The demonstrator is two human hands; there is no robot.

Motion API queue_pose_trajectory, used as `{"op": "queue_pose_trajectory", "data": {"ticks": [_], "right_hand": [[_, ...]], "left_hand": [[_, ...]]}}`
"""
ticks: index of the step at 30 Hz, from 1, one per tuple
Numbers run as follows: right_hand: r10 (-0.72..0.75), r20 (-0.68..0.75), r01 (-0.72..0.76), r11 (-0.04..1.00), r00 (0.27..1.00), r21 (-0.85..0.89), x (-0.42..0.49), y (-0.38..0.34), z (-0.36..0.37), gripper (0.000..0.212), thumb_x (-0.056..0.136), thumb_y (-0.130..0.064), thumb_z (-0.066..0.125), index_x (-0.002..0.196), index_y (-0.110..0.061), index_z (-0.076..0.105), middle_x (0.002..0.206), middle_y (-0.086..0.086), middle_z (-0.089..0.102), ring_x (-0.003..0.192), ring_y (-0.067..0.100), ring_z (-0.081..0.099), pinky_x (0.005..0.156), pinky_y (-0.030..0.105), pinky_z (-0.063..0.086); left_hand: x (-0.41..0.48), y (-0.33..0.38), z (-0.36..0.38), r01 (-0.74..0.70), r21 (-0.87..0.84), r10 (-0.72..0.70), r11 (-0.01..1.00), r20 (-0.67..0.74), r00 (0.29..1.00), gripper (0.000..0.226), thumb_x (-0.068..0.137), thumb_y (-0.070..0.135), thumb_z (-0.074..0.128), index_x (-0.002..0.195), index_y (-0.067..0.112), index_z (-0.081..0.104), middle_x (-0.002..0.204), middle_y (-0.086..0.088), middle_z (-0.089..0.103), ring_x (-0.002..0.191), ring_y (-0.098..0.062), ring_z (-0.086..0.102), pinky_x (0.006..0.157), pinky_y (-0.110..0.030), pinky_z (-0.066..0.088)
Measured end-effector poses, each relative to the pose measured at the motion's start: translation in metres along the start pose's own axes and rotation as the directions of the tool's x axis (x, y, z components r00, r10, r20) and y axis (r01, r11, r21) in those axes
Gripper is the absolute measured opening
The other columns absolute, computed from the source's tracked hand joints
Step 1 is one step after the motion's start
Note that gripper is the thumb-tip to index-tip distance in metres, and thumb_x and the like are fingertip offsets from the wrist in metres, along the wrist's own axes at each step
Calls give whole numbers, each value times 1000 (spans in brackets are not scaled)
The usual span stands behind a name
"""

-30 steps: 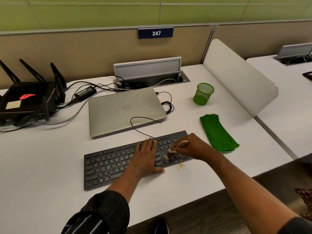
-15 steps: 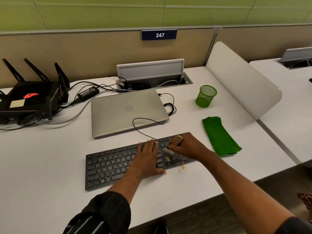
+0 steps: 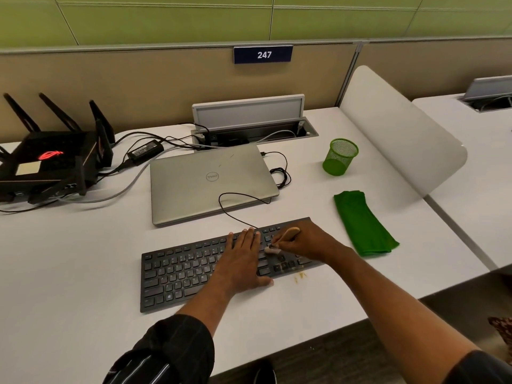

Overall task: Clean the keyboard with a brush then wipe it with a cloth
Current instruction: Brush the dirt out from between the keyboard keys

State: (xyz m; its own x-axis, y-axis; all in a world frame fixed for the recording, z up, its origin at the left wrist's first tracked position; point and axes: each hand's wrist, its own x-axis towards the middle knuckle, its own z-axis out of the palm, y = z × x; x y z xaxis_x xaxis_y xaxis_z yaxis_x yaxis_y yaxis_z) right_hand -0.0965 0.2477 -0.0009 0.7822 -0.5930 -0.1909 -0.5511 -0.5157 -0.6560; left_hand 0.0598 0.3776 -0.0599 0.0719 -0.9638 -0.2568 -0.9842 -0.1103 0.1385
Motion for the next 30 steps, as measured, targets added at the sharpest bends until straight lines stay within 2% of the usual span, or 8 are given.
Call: {"op": "queue_pose_trajectory", "data": {"ticks": [4,8,11,15,18,22,25,30], "right_hand": [[13,140,-12,1000,990,-8,-2,-1,2,11,83,-17,72,90,-18,80,92,-7,77,81,2,69,75,29,59],[41,212,-17,994,976,-112,1,0,-1,16,75,-19,63,83,-10,75,84,5,75,79,22,70,70,42,58],[17,168,1,994,986,-107,-1,0,-6,14,71,-17,62,76,-8,71,80,7,74,78,26,69,68,43,58],[11,54,-11,1000,998,1,-6,-1,-5,11,79,-16,67,77,-20,77,87,-5,75,82,9,69,75,35,57],[3,128,7,997,992,-73,-9,3,-3,15,80,-17,66,86,-23,78,90,-7,76,82,5,69,76,33,57],[24,204,19,978,979,-206,-7,-1,-11,16,79,-19,63,85,-15,77,87,2,76,79,17,69,72,39,58],[-4,172,31,988,985,-154,-4,-8,-9,13,82,-18,64,83,-14,77,91,0,76,82,13,70,73,34,58],[13,149,14,984,989,-179,-8,-7,1,12,78,-14,59,67,-10,64,69,10,69,61,22,63,54,33,51]], "left_hand": [[0,0,0,0,-5,0,1000,7,1000,120,85,78,52,160,8,-10,169,-13,-9,156,-29,-9,125,-54,-5],[0,0,-1,0,-3,0,1000,2,1000,121,85,79,53,160,8,-10,169,-13,-8,156,-29,-8,125,-53,-7],[0,1,-1,2,5,-2,1000,-8,1000,121,84,79,54,160,8,-8,170,-13,-5,156,-29,-6,125,-52,-7],[0,1,-1,2,3,-2,1000,-10,1000,122,84,79,54,160,8,-9,170,-14,-6,156,-29,-7,125,-53,-6],[0,1,-2,2,1,-2,1000,2,1000,121,85,79,53,160,8,-10,169,-13,-8,156,-29,-9,125,-53,-6],[0,1,-1,3,-1,-3,1000,5,1000,121,84,79,53,160,9,-10,169,-13,-8,156,-29,-8,125,-52,-7],[1,2,-1,4,-5,-4,1000,-2,1000,121,84,78,55,160,8,-9,169,-13,-6,156,-29,-7,125,-52,-8],[0,2,-3,7,-9,-7,1000,3,1000,122,84,76,58,160,8,-8,170,-13,-5,156,-29,-6,125,-53,-7]]}}
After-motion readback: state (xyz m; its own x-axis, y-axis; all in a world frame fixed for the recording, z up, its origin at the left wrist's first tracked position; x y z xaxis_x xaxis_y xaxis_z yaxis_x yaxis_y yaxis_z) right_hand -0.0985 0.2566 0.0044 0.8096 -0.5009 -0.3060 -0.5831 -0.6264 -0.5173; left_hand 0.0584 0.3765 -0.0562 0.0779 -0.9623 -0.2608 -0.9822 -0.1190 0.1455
